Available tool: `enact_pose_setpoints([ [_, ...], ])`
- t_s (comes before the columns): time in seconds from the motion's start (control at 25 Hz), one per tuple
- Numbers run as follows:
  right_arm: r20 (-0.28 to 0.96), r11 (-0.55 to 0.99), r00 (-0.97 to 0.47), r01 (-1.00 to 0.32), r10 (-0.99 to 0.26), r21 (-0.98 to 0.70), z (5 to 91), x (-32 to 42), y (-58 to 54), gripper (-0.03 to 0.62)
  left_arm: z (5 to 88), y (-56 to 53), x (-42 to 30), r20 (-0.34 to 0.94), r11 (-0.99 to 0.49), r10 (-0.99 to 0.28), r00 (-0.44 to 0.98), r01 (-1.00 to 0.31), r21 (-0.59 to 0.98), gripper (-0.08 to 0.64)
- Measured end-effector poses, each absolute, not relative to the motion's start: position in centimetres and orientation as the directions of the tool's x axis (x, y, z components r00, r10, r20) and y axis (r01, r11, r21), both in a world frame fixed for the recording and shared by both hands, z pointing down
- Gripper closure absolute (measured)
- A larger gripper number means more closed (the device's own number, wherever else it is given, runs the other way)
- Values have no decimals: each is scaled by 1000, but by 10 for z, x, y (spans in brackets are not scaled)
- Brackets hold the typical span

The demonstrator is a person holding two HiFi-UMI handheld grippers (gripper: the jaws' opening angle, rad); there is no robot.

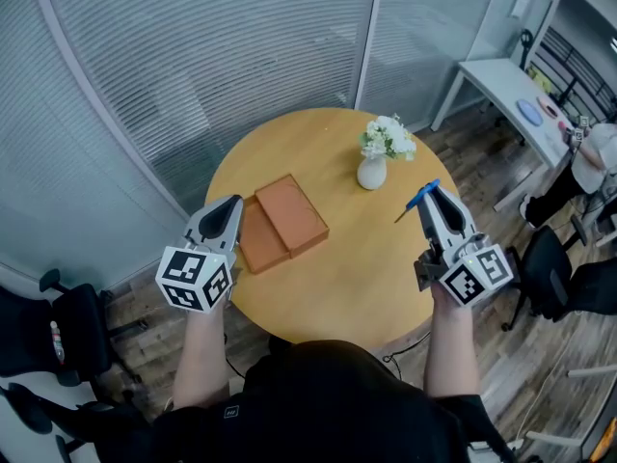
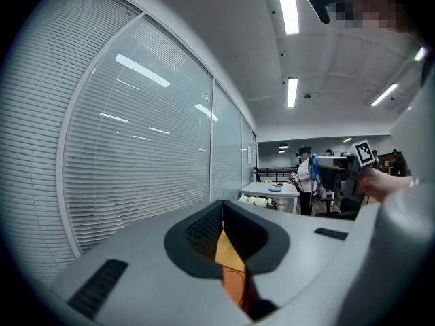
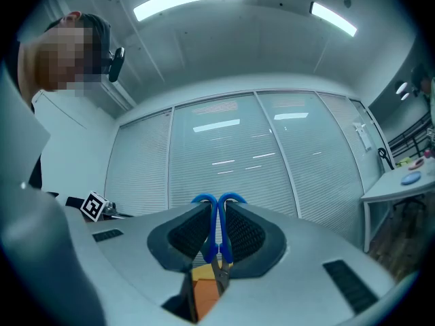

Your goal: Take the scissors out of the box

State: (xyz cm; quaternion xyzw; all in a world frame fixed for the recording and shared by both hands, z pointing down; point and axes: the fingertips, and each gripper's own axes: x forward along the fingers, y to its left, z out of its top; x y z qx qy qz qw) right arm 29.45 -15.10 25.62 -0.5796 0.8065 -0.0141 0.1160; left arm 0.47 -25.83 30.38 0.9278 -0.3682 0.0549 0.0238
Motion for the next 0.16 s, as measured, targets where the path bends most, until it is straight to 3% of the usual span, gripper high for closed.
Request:
enact_pose_setpoints([
  [0.16,-168,332,-306,-930,-937,-159,259,294,-149,509,303,-257,4,115,-725,-684,720,-689,-1,546],
])
